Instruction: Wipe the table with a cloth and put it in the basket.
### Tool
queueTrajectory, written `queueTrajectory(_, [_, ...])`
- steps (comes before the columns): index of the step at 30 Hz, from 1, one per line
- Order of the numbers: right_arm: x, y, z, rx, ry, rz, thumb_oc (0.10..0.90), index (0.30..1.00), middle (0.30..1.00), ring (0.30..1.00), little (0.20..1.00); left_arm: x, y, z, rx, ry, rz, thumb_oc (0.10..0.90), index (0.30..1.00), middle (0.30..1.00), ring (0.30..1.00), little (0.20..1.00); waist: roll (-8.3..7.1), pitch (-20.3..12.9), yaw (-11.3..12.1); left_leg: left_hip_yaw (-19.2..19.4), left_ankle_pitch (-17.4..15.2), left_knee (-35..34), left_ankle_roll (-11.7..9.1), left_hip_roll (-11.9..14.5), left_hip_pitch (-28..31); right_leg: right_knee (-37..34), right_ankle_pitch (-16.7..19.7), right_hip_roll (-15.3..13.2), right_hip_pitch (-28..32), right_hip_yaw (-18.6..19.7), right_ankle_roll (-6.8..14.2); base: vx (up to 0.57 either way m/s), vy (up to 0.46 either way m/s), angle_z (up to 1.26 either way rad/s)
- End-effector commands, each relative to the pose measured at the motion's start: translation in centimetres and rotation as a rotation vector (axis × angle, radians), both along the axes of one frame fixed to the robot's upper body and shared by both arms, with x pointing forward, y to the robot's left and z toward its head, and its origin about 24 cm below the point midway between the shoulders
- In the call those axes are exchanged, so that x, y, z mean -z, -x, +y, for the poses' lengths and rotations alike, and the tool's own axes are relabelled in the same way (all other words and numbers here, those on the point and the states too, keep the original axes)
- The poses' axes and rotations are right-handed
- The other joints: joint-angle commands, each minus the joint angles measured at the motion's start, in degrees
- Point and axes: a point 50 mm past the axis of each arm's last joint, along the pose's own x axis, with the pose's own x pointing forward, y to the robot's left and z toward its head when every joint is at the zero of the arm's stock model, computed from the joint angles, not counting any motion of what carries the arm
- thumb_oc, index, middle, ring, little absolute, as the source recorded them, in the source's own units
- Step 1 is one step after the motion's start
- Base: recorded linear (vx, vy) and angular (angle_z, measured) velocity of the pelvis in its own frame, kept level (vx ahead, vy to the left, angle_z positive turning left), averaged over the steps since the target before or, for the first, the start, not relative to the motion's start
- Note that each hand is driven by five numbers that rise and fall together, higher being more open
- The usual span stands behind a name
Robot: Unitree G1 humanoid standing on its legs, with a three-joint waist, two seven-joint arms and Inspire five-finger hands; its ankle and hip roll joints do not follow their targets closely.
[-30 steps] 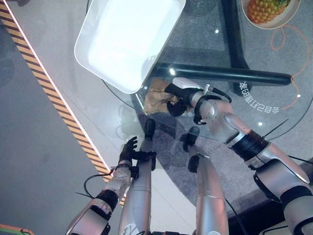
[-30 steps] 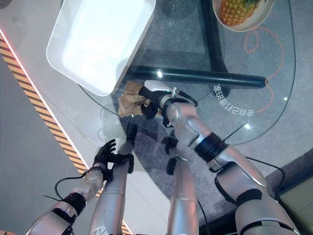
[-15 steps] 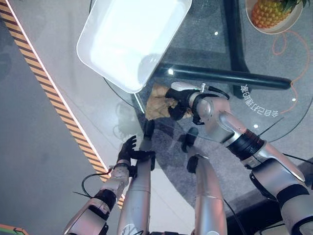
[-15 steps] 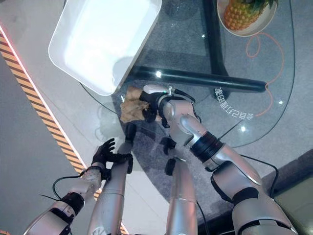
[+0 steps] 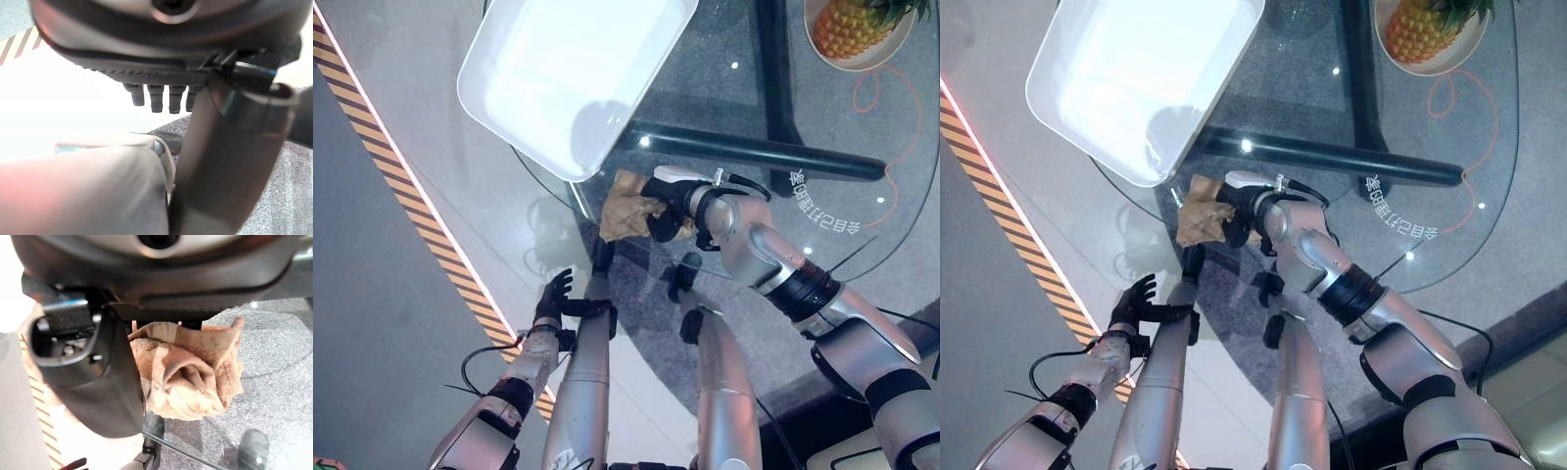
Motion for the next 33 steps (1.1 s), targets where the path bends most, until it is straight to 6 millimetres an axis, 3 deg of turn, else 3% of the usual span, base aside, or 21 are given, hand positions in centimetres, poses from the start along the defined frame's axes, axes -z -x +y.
queueTrajectory(1, [9.6,2.1,-6.7,0.258,0.045,0.265,0.100,0.300,0.300,0.300,0.200,4.1,5.0,0.5,-0.046,0.023,0.141,0.800,0.900,0.900,0.900,0.900,1.52,2.0,-0.4,6.1,-3.9,2.1,6.2,-2.8,-0.2,-3.9,6.0,2.1,-1.5,2.6,2.7,0.00,0.000,0.00])
queueTrajectory(17, [9.3,4.2,-12.8,0.448,-0.133,-0.038,0.100,0.300,0.300,0.300,0.200,4.2,6.0,2.9,-0.140,0.026,0.135,0.800,0.900,0.900,0.900,0.900,-0.97,2.0,-4.6,6.9,-5.7,2.8,7.1,-1.8,1.3,-3.4,5.8,3.7,-0.3,4.6,3.2,0.00,-0.016,-0.05])
queueTrajectory(28, [8.7,4.8,-13.8,0.485,-0.206,-0.154,0.100,0.300,0.300,0.300,0.200,4.3,6.5,3.7,-0.163,0.023,0.137,0.800,0.900,0.900,0.900,0.900,-1.51,2.0,-5.6,7.4,-6.6,2.6,7.2,-1.4,3.7,-4.0,5.3,4.2,2.3,5.0,3.2,-0.01,-0.030,-0.06])
queueTrajectory(33, [7.3,4.8,-13.8,0.477,-0.252,-0.264,0.100,0.300,0.300,0.300,0.200,4.4,6.5,3.7,-0.174,0.032,0.131,0.800,0.900,0.900,0.900,0.900,-1.45,2.0,-5.9,7.9,-7.0,2.5,7.2,-1.2,5.4,-4.0,4.8,4.2,3.9,5.1,3.2,-0.02,-0.015,-0.04])
